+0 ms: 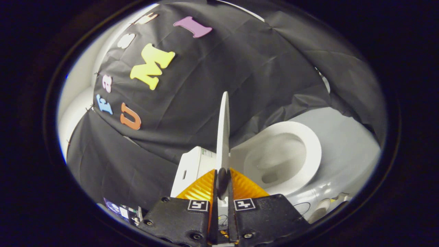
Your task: Open the toilet lid.
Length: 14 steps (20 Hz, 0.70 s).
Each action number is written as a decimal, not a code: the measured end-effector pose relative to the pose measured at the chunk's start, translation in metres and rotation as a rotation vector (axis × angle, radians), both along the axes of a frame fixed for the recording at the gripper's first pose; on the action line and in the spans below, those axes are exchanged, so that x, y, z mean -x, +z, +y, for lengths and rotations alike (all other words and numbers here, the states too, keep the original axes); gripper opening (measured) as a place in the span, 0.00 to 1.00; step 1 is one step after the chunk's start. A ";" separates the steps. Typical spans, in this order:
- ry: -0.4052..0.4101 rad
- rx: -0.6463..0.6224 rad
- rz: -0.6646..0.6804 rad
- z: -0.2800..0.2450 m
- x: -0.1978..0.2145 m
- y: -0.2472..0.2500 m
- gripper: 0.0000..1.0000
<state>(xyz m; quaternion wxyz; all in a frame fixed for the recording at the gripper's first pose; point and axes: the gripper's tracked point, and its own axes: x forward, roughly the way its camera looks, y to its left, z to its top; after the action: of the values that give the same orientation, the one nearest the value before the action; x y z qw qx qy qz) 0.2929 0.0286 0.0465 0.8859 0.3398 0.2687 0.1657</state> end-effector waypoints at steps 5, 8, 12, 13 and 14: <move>0.005 0.054 -0.015 0.025 0.003 0.017 0.14; 0.008 0.072 -0.025 0.040 0.005 0.026 0.14; 0.012 0.084 -0.037 0.063 0.008 0.039 0.15; 0.017 0.098 -0.043 0.070 0.008 0.043 0.14; 0.022 0.114 -0.050 0.078 0.010 0.045 0.15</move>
<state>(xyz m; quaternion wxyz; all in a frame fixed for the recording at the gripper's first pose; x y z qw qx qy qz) 0.2833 0.1068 0.0917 0.9084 0.2816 0.2592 0.1686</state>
